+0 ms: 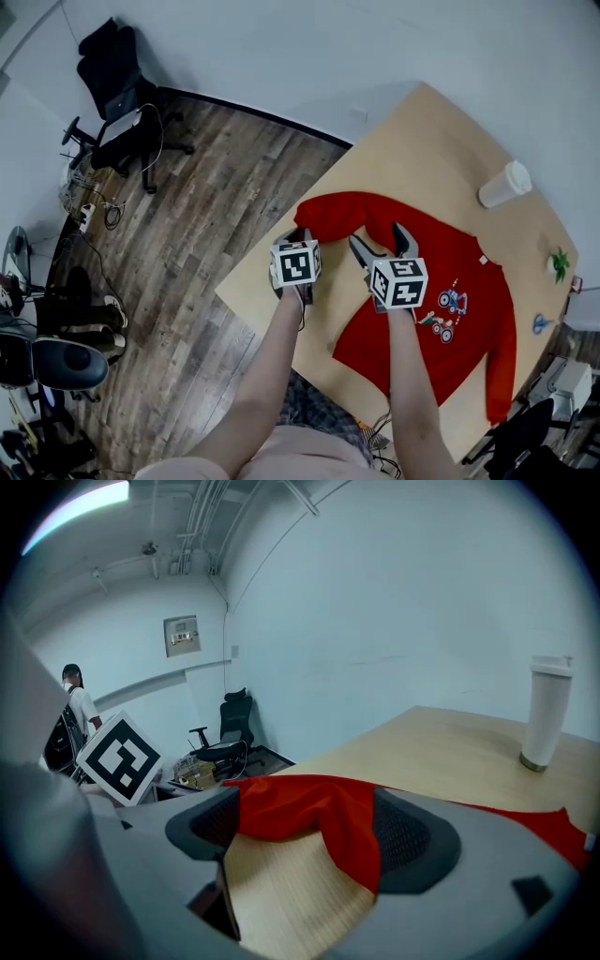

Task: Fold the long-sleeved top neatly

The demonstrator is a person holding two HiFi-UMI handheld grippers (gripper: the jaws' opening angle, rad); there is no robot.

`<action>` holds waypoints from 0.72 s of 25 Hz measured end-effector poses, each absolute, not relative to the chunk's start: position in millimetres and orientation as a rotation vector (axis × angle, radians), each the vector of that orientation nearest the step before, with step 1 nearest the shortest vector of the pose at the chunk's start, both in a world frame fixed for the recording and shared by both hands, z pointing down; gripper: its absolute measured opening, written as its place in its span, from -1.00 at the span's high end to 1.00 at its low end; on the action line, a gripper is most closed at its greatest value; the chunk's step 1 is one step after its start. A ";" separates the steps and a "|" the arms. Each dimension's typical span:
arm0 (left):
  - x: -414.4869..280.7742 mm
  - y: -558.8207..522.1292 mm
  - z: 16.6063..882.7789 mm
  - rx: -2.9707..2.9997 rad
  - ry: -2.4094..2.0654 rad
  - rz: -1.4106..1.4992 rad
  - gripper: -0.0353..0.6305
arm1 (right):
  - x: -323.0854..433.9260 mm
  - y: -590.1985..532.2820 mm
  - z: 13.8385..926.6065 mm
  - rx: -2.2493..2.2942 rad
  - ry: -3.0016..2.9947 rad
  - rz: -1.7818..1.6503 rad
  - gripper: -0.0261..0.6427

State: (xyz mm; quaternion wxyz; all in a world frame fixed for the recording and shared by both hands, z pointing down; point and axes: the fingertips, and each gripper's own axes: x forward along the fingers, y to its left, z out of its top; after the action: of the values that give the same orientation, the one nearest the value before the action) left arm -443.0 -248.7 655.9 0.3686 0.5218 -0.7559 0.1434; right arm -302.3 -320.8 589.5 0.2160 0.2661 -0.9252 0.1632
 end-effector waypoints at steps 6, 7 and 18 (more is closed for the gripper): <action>-452.0 -250.3 637.2 1.386 -1.978 0.339 0.82 | -290.3 -325.3 587.3 0.792 -2.564 0.471 -0.36; -452.1 -251.5 633.1 1.399 -1.984 0.337 0.82 | -288.8 -326.4 586.2 0.802 -2.564 0.475 -0.36; -429.9 -281.5 552.4 1.626 -2.075 0.297 0.82 | -231.5 -346.0 561.4 1.018 -2.559 0.521 -0.36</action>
State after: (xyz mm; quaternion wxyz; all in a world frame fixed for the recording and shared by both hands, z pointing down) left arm -429.9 -281.5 552.4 0.2418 0.5947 -0.7590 0.1086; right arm -231.5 -346.0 561.4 0.1685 0.3580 -0.9000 0.1831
